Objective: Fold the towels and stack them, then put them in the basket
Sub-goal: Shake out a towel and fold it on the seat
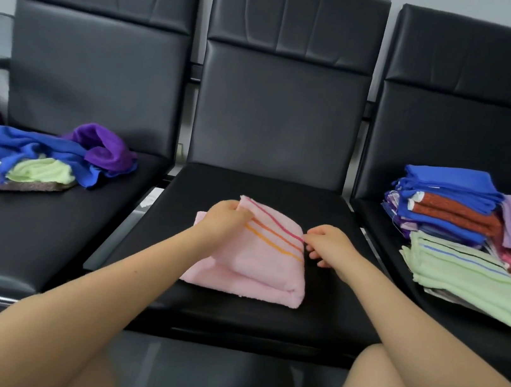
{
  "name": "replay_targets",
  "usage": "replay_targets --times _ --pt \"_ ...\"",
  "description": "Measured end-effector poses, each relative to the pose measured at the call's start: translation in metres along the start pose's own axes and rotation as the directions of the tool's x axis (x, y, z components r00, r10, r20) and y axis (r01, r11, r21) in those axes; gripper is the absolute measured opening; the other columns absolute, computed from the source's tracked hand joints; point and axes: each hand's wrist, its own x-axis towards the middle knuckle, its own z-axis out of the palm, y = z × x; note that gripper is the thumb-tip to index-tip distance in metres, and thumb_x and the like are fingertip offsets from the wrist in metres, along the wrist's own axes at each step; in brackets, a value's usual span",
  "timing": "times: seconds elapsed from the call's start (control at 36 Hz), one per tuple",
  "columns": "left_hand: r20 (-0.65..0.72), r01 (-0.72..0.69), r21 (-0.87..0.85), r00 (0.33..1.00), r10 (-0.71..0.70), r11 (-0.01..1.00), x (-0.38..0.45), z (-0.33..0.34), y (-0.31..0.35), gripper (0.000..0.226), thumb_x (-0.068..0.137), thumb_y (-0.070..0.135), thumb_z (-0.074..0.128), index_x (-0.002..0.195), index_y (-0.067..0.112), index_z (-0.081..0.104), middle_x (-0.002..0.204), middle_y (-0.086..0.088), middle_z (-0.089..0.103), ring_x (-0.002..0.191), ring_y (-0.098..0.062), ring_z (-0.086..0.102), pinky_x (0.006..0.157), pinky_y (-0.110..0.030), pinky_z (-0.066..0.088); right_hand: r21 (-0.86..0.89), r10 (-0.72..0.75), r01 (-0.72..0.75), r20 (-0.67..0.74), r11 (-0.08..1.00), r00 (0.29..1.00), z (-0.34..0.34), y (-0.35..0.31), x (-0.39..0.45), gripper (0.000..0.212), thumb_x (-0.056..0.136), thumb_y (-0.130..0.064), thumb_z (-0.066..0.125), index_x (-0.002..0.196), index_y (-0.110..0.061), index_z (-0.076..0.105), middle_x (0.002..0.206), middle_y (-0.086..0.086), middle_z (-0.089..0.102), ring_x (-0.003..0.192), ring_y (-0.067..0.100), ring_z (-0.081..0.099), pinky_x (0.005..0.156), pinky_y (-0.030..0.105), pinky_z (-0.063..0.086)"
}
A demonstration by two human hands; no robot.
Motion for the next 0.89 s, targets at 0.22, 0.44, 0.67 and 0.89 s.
replay_targets --times 0.22,0.44,0.67,0.89 --pt "-0.135 0.010 0.107 0.991 0.005 0.994 0.000 -0.037 -0.010 0.015 0.092 0.021 0.045 0.091 0.012 0.057 0.090 -0.007 0.055 0.082 -0.021 0.050 0.074 -0.033 0.040 -0.082 -0.066 0.071 0.060 0.994 0.996 0.019 -0.015 0.005 0.009 0.094 -0.021 0.051 0.090 -0.021 0.059 0.090 0.004 0.061 0.078 0.016 0.056 0.057 0.025 0.043" --pt "-0.085 0.106 0.550 0.994 -0.071 0.828 -0.016 -0.063 -0.028 0.024 0.098 0.029 0.045 0.098 0.009 0.059 0.095 -0.003 0.053 0.096 -0.024 0.052 0.077 -0.026 0.036 -0.257 -0.042 0.072 0.118 0.964 0.992 0.035 -0.022 0.005 0.037 0.092 -0.050 0.055 0.087 -0.014 0.061 0.075 0.006 0.060 0.064 0.016 0.053 0.051 0.024 0.040" --pt "-0.130 0.117 0.528 0.990 -0.056 0.841 -0.030 -0.050 -0.029 0.031 0.094 0.024 0.047 0.066 0.013 0.047 0.069 0.002 0.046 0.083 -0.021 0.049 0.070 -0.027 0.033 -0.311 0.004 0.051 0.172 0.949 0.985 0.042 -0.025 -0.007 0.055 0.082 -0.066 0.057 0.103 -0.015 0.056 0.079 -0.001 0.054 0.066 0.012 0.051 0.054 0.024 0.037" --pt "-0.113 0.314 0.047 0.945 -0.308 0.948 -0.046 -0.045 -0.015 0.036 0.088 0.039 0.060 0.113 0.014 0.052 0.106 -0.002 0.057 0.099 -0.023 0.054 0.082 -0.029 0.042 0.067 -0.064 0.049 0.237 0.997 0.969 0.045 -0.025 -0.016 0.035 0.086 -0.028 0.067 0.118 -0.013 0.062 0.113 0.006 0.066 0.100 0.020 0.063 0.084 0.031 0.053"
